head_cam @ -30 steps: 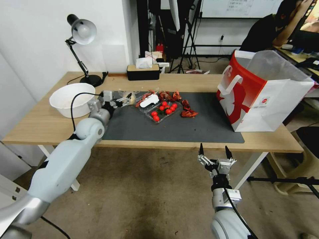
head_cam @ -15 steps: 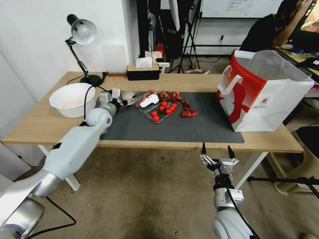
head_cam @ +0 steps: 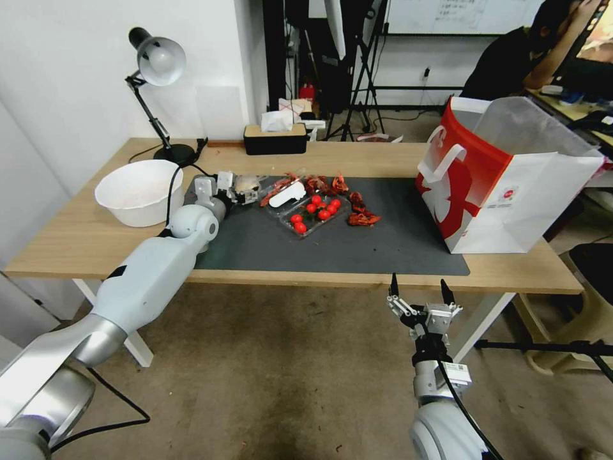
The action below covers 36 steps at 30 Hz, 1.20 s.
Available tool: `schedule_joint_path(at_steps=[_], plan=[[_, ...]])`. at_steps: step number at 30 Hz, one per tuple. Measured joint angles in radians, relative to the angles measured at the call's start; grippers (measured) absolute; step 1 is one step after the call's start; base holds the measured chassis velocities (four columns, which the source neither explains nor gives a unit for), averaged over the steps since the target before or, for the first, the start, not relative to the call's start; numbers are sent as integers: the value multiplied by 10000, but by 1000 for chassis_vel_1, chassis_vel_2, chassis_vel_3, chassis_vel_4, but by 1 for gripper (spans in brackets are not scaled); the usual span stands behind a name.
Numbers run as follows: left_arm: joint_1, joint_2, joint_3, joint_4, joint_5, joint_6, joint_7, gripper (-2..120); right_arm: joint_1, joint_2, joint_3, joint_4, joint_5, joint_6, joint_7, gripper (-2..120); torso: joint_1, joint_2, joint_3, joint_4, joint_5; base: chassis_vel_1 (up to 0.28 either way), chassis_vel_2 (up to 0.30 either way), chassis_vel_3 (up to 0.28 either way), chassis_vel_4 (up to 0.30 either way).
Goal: Pick up the trash from the table and place it into the takeout bag.
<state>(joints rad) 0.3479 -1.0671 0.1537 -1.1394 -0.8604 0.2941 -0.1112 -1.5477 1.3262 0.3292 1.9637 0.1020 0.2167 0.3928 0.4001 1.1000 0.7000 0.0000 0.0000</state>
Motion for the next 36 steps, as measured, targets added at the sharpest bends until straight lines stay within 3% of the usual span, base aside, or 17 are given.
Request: schedule_joint_path(at_steps=[4, 7, 17, 18, 29, 36], plan=[[-56, -24, 58, 53, 4, 0, 1, 63, 3, -3, 17, -23, 4, 6, 1, 100, -1, 0, 0, -1, 0, 0, 0, 0, 0], [-114, -27, 209, 136, 21, 38, 19, 44, 10, 1, 24, -27, 8, 18, 0, 100, -1, 0, 0, 0, 1, 0, 0, 0, 0], [-128, -44, 272, 178, 69, 106, 41, 16, -13, -3, 47, -37, 13, 29, 3, 100, -1, 0, -1, -1, 0, 0, 0, 0, 0], [-120, -42, 273, 230, 202, 89, 134, 9, -13, -3, 49, -51, 13, 33, 6, 100, -2, 1, -1, -2, 0, 0, 0, 0, 0], [-286, -4, 306, 380, 260, -185, 302, 5, 24, -9, 50, -83, 13, 37, 8, 100, -1, 0, 1, 2, -4, 0, 0, 0, 0], [-723, 7, 389, 316, 181, -1001, 808, 5, 33, 4, 39, -65, 13, 38, 9, 100, 0, 0, 1, 2, -1, 0, 0, 0, 0]])
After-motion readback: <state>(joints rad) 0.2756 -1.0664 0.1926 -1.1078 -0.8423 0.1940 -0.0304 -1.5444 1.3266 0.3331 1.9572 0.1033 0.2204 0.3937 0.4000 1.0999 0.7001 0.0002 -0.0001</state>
